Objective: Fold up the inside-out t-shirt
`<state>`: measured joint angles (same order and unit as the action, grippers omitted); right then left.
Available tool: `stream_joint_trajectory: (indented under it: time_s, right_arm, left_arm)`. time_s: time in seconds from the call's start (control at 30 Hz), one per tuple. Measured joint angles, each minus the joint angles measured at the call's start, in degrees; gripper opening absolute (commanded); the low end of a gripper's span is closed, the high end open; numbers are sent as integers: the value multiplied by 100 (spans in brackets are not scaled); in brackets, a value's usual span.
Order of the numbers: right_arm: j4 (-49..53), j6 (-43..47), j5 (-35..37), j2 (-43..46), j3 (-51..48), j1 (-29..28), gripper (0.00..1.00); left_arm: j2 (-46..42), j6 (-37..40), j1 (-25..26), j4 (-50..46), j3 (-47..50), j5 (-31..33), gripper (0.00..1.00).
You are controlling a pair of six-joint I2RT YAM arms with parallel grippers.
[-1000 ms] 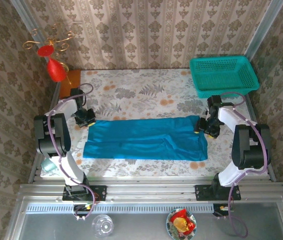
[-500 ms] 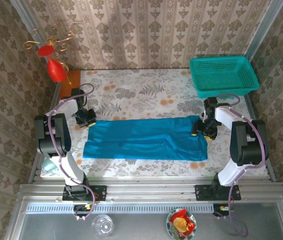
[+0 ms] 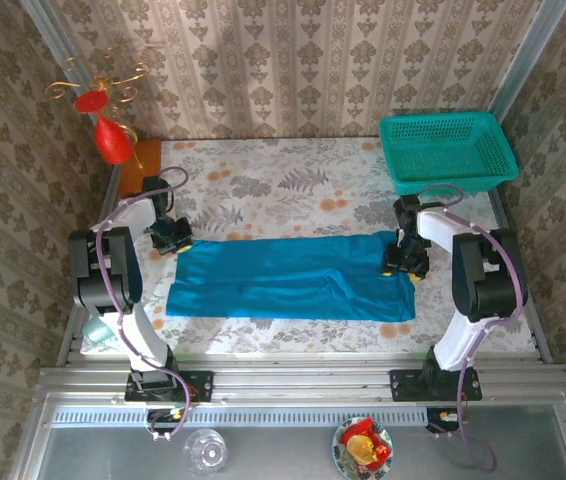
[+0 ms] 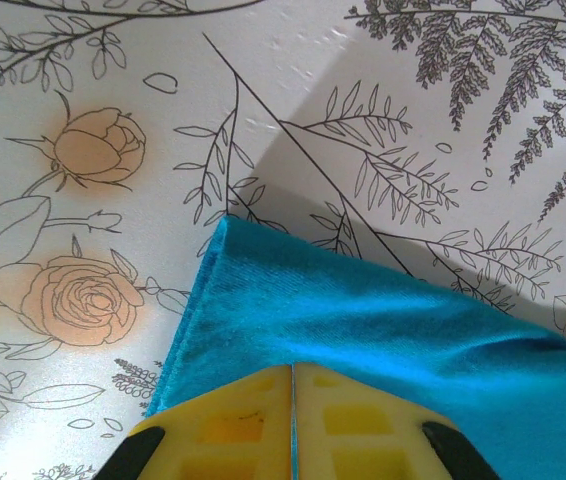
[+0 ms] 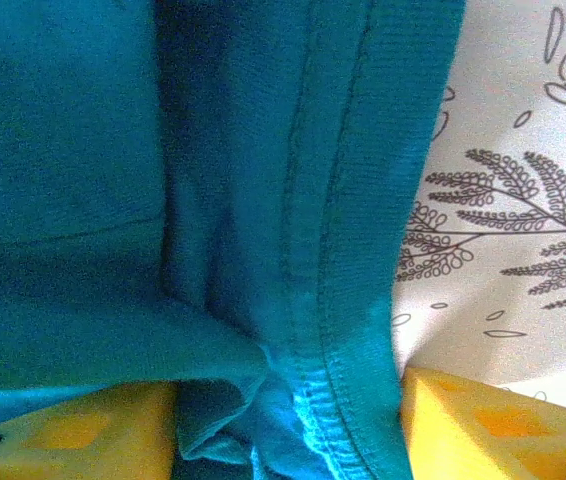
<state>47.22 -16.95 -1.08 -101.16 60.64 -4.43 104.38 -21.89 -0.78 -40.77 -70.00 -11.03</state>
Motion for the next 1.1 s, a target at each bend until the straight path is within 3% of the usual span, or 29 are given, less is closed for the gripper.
stream_joint_trajectory:
  time_s: [0.47, 0.67, 0.8, 1.0, 1.1]
  right_arm:
    - [37, -50, 26, -9, 17, -76, 0]
    - [105, -70, 31, -2, 35, 39, 0]
    - [343, -70, 243, -2, 109, 511, 0]
    - [892, -101, 1480, 22, 516, 1366, 0]
    - [1132, -125, 1779, 214, 660, 1399, 0]
  left_arm:
    - [-175, 0, -37, -33, 98, 24, 10]
    - [-315, 4, -81, -50, 105, 24, 10]
    - [-396, 9, -63, -59, 238, 9, 9]
    - [-514, 7, 170, -48, 645, -122, 6]
    - [-551, -33, 389, 46, 887, -313, 3]
